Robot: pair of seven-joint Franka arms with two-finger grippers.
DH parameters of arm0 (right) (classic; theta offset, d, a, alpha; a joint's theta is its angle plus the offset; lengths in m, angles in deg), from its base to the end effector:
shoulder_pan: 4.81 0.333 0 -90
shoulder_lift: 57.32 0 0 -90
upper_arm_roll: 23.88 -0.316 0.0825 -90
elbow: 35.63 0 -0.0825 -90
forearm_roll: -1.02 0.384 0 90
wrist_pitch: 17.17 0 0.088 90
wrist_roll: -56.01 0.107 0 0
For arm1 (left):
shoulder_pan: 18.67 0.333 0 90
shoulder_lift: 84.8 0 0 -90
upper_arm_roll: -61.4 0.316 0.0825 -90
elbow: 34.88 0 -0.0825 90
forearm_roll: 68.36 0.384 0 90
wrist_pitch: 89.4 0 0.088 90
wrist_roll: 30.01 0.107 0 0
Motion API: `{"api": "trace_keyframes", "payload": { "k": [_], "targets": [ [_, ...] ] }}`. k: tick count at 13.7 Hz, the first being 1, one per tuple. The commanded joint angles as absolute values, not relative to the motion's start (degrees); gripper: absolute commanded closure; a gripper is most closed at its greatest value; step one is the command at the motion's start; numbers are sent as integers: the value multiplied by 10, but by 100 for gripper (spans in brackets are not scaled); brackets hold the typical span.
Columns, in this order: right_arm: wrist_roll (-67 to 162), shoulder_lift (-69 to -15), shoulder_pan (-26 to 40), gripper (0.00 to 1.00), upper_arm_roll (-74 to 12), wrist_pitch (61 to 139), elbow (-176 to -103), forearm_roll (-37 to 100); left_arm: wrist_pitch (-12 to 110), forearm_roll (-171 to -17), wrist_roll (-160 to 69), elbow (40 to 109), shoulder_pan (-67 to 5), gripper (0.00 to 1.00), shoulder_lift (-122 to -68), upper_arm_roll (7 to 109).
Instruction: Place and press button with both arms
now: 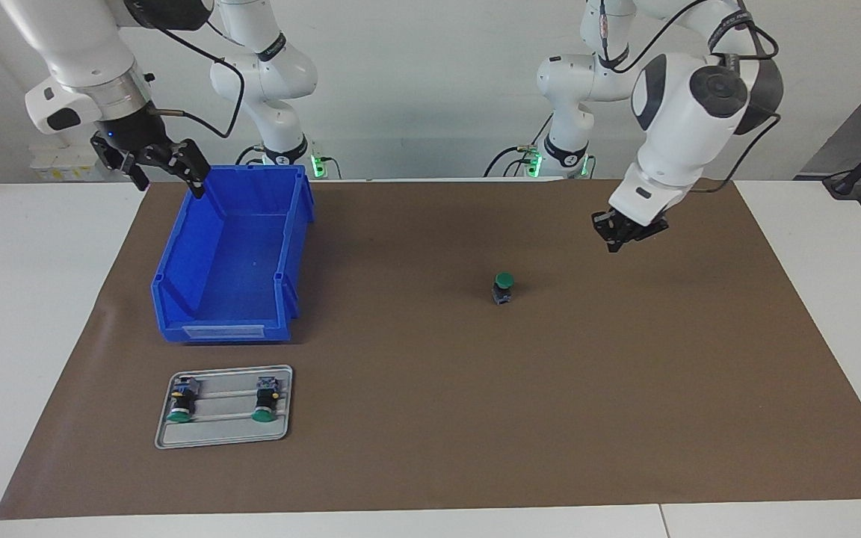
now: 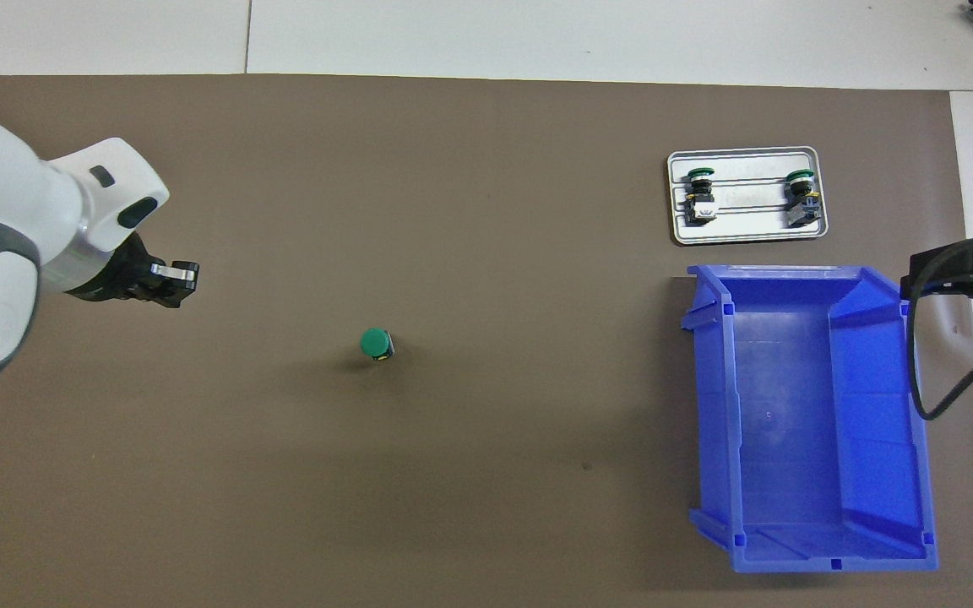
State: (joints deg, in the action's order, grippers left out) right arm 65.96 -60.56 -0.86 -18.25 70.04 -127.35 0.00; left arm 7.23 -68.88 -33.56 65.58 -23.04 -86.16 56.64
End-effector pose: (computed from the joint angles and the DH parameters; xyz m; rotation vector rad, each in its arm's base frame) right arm 0.5315 -0.0192 0.6367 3.1114 -0.3176 -0.0336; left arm 0.5535 -0.0894 0.5346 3.1338 -0.1505 -0.1431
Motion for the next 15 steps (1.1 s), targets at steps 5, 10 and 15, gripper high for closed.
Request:
{"api": "trace_keyframes", "payload": {
  "k": [5, 10, 15],
  "targets": [
    [665, -619, -11, 0, -187, 699, -1288, 0, -6, -681, -301, 632, -185, 72, -806, 560],
    [665, -619, -11, 0, -187, 699, -1287, 0, 11, -684, -305, 629, -186, 0, -794, 560],
    [663, -618, -16, 0, -187, 702, -1287, 1, 48, -689, -307, 628, -186, 0, -797, 560]
  ]
}}
